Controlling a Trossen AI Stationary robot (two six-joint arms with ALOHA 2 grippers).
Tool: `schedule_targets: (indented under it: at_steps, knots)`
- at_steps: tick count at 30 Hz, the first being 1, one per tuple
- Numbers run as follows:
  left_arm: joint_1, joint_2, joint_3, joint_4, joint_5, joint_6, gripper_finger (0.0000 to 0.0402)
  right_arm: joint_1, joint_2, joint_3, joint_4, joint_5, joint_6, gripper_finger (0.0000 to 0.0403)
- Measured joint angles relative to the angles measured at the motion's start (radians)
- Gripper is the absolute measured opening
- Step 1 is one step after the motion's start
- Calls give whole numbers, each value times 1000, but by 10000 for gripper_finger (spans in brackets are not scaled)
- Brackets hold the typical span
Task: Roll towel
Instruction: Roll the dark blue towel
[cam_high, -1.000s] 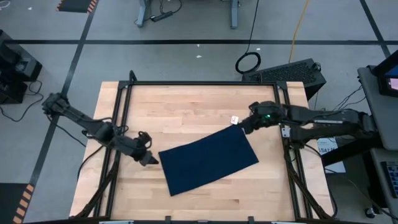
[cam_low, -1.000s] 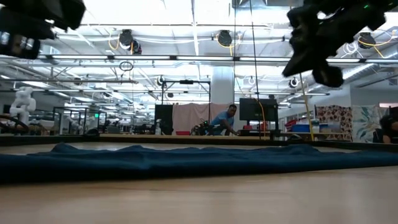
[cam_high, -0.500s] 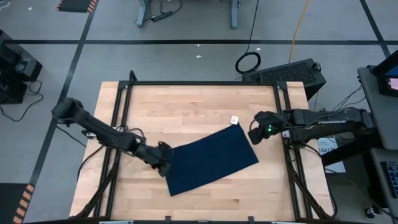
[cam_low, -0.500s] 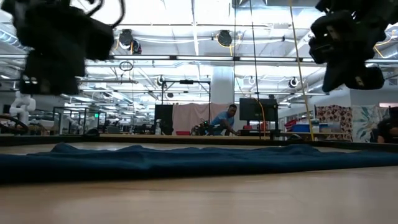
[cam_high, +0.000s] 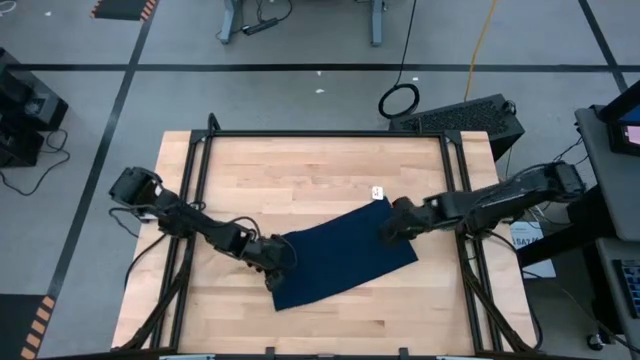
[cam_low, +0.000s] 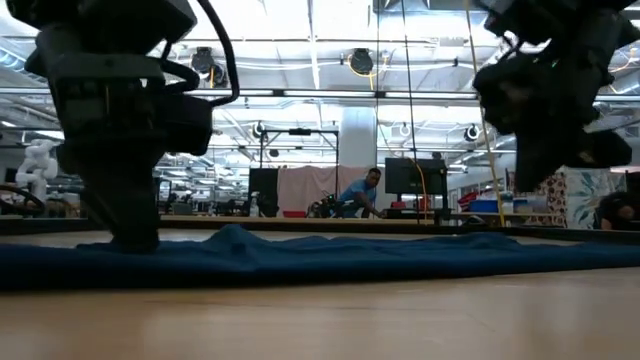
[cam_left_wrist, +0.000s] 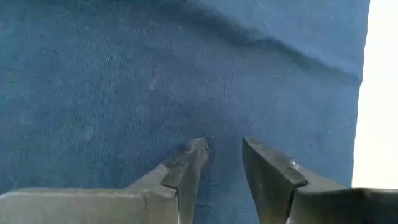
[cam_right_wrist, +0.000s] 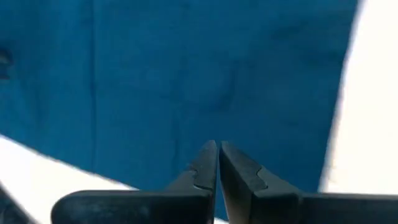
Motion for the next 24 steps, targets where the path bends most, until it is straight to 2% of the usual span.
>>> schedule_targets:
  at_steps: [5,10,17,20,24]
  knots:
    - [46,-1,1,-53,-16,154,131,80,153,-1,96,-7,164,11]
    - [82,-20,3,-161,-30,187,131,192,285,0,287,2,393,6]
    - [123,-93,-6,-349,-147,322,132,335,499,47,589,32,654,1]
    - [155,-119,-8,-388,-185,389,132,364,590,139,616,31,670,1]
    - [212,-147,-9,-409,-200,460,132,377,679,284,576,24,605,0]
